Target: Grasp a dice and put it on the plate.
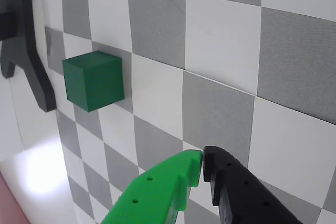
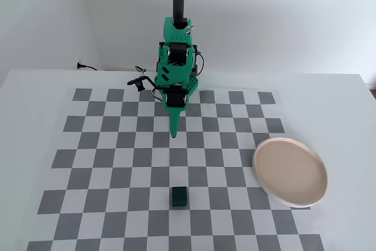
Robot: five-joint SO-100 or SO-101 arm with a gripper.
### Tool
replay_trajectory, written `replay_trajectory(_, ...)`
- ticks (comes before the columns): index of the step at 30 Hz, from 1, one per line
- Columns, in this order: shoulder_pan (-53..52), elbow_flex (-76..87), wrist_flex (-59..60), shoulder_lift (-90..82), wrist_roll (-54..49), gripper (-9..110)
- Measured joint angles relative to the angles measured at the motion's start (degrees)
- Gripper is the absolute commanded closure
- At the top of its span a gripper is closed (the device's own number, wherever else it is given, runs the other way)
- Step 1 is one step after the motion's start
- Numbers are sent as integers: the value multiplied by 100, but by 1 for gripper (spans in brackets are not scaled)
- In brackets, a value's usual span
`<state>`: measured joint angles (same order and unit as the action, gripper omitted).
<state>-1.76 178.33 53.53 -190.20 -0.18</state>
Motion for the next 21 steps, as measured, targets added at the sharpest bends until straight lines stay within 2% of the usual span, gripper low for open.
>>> replay_trajectory(21,0,0,70,0,26,106)
